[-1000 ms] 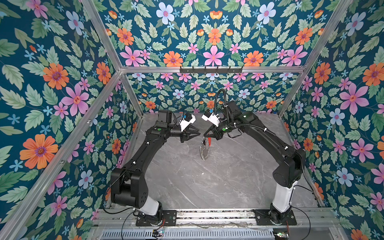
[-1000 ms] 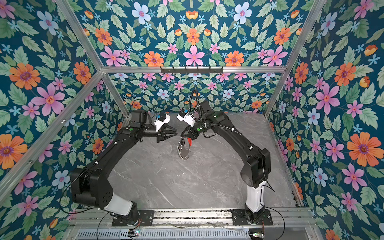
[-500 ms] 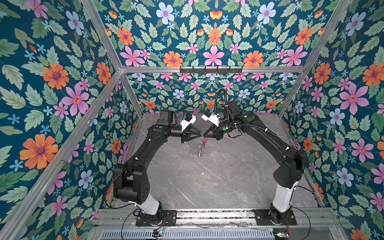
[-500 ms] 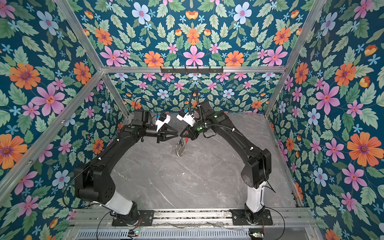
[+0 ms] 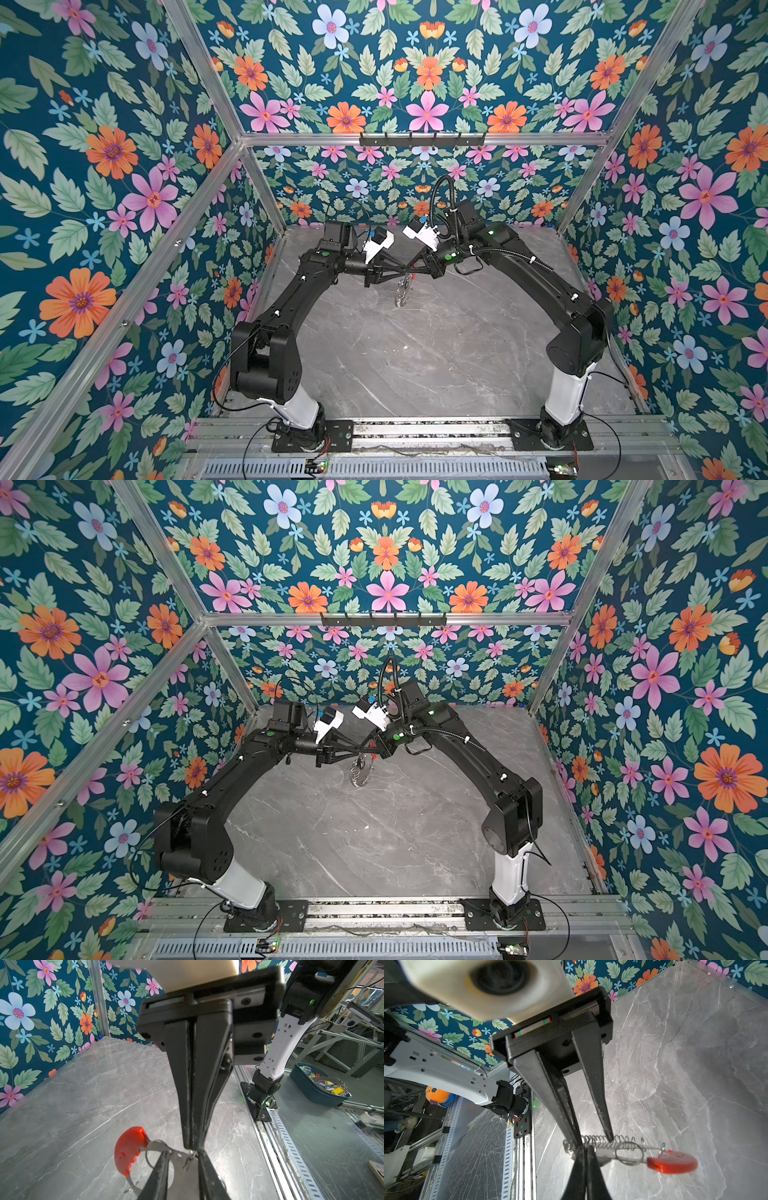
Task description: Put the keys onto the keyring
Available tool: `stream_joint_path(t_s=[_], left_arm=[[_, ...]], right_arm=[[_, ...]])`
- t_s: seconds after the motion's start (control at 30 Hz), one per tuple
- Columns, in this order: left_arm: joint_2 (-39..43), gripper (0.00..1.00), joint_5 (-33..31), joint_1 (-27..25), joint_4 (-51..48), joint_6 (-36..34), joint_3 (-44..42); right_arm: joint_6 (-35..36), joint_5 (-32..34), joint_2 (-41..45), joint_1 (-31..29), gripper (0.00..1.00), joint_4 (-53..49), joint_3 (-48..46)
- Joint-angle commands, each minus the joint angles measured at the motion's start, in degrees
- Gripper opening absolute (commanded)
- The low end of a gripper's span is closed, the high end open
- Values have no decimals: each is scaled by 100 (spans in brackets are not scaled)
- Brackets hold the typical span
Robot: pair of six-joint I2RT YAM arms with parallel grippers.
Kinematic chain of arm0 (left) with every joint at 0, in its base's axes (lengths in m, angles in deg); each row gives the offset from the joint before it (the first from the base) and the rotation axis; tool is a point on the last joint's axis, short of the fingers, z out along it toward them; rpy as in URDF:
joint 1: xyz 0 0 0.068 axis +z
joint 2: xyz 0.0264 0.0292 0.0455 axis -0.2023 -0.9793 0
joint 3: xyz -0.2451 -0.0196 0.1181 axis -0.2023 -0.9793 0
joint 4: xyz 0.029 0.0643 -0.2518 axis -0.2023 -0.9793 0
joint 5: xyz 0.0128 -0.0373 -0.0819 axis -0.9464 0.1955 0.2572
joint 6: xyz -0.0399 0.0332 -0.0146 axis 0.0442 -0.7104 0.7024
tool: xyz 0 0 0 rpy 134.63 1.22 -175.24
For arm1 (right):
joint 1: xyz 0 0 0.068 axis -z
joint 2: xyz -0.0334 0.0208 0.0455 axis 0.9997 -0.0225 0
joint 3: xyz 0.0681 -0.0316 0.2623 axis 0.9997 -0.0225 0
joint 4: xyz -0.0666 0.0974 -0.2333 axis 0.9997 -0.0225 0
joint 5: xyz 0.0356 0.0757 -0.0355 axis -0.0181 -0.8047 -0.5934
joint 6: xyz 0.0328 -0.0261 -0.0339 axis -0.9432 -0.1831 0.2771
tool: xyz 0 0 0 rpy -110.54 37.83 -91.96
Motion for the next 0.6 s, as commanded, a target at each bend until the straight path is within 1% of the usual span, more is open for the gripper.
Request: stream_joint_path(t_s=[0.0,0.1,0.13,0.37,0.43,0.47,0.5,0.53,0.57], left_arm=[[6,21,119,0,-62,-9,40],[-6,4,144,-2,-37,-7,49],[-6,0,145,-2,-36,-8,49],[77,0,206,-3,-21,-118,-120],[196,0,225,0,161,-124,-251],[283,0,179,-6,452,15,-378],[377,0,87,-1,890,330,-542],[512,0,-52,-1,1724,954,-807],[662,0,-197,1,2755,1695,-1143]], right_arm=[[-16,-169,-19,-10,0,139,69],[-25,-179,-42,-10,0,131,109],[-35,-188,-49,-10,0,126,117],[-90,-134,-11,-9,0,186,84],[-223,-31,38,6,0,328,21],[-360,5,92,37,0,479,-56],[-534,-21,152,94,8,669,-156],[-793,-125,260,195,17,981,-329],[-1149,-311,393,316,22,1419,-582]])
